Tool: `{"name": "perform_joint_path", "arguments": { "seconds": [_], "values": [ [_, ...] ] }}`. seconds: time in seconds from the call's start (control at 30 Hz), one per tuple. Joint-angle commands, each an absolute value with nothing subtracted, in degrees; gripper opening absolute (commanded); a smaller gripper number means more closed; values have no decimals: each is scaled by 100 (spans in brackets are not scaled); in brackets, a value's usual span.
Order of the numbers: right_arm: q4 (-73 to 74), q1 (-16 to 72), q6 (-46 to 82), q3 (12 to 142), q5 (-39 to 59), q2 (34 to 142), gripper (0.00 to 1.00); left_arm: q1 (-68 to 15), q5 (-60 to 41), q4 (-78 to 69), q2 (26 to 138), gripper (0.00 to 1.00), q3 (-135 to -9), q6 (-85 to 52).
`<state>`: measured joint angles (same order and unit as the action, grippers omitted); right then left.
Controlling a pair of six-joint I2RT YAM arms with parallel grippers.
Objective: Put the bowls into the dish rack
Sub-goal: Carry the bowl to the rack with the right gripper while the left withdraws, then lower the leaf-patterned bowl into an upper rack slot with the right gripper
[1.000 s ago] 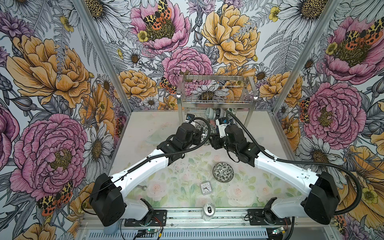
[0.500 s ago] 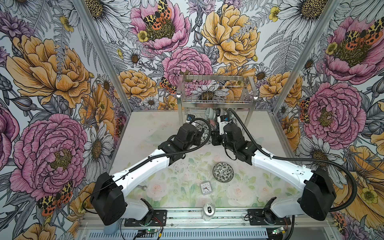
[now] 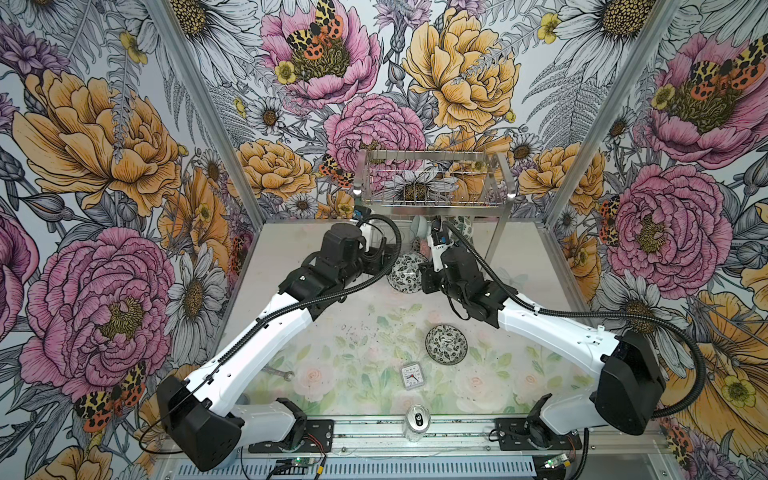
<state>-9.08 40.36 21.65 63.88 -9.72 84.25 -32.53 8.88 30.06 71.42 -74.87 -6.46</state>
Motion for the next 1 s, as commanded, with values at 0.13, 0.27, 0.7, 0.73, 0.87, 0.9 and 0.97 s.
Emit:
{"name": "perform_joint_path", "arguments": {
  "seconds": [0.13,0.27,0.7,0.73,0.87,0.9,0.97],
  "values": [
    [-985,4259,1031,7382,-2307,9144,0,-2492,598,3658,6734,99,-7207,-103],
    [-1072,4357,550,7851,-2947,9671,0,-2134,442,3586,6558,99,-6914,-187],
    [-806,4382,-861,9765,-4747,11720,0,-1727,154,3638,6485,99,-6796,-211],
    [-727,4376,-976,9879,-4852,11872,0,-1691,130,3634,6468,99,-6794,-213],
    [-523,4331,-1406,10410,-5189,12462,0,-1605,59,3630,6412,99,-6802,-224],
    [-481,4316,-1515,10554,-5266,12609,0,-1591,45,3628,6407,99,-6803,-234],
    [-358,4285,-1740,10804,-5416,12867,0,-1569,20,3630,6382,99,-6805,-238]
  ]
}}
